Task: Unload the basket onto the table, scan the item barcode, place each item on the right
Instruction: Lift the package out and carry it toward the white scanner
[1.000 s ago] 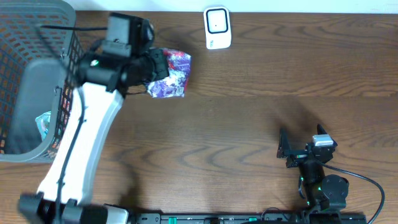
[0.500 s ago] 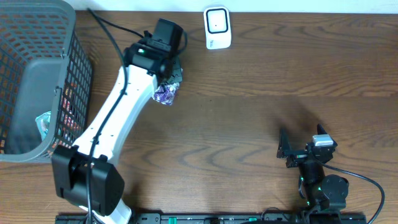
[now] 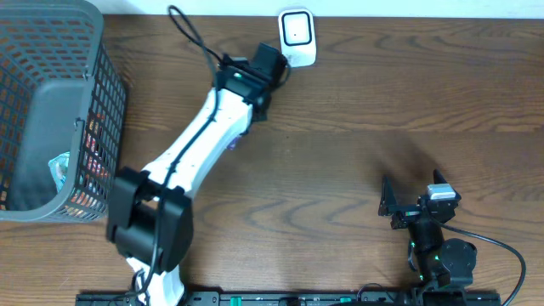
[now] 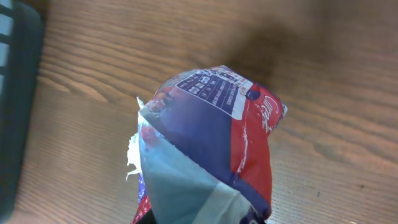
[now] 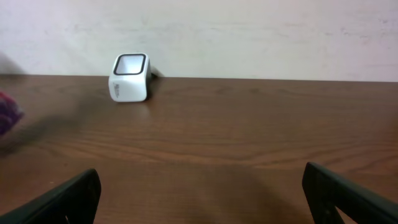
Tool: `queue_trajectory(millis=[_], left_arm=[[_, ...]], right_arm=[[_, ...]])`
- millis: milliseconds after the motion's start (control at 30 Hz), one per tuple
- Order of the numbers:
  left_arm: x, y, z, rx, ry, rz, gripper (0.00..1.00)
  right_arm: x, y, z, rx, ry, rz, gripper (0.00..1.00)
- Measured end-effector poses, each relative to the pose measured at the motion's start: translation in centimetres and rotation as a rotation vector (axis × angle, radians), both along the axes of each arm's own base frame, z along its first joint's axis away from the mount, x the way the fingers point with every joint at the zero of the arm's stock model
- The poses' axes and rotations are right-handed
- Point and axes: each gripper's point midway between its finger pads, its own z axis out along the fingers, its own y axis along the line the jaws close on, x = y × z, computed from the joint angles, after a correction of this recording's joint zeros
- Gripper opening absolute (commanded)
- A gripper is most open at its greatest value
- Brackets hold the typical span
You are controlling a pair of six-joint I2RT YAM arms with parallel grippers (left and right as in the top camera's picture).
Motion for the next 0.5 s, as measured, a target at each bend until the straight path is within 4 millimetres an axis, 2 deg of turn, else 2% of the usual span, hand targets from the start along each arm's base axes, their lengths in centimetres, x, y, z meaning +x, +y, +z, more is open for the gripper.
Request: queue_trajectory(millis=[133, 267, 300, 400, 467, 500], left_arm=[[-0.5, -1.4, -1.9, 0.024, 0.036, -0.030, 0.08], [-1.0, -2.9, -2.4, 0.032, 0.043, -0.065, 0.08], [-1.1, -3.3, -2.4, 0.030, 0.038, -0.074, 0.12], [-1.4, -4.7, -2.3, 0.024, 0.027, -0.104, 0.57], [-1.6, -5.2, -2.3, 0.023, 0.025, -0.114, 0.67], [-1.8, -5.5, -2.3, 0.025, 0.024, -0.124, 0.68]], right_arm=[[0.0, 0.0, 0.0, 0.000, 0.000, 0.000, 0.99], [0.0, 0.0, 0.0, 0.000, 0.000, 0.000, 0.99], [0.0, 0.0, 0.0, 0.000, 0.000, 0.000, 0.99], [0.0, 0.0, 0.0, 0.000, 0.000, 0.000, 0.99], [0.0, 0.0, 0.0, 0.000, 0.000, 0.000, 0.99], [0.0, 0.0, 0.0, 0.000, 0.000, 0.000, 0.99]])
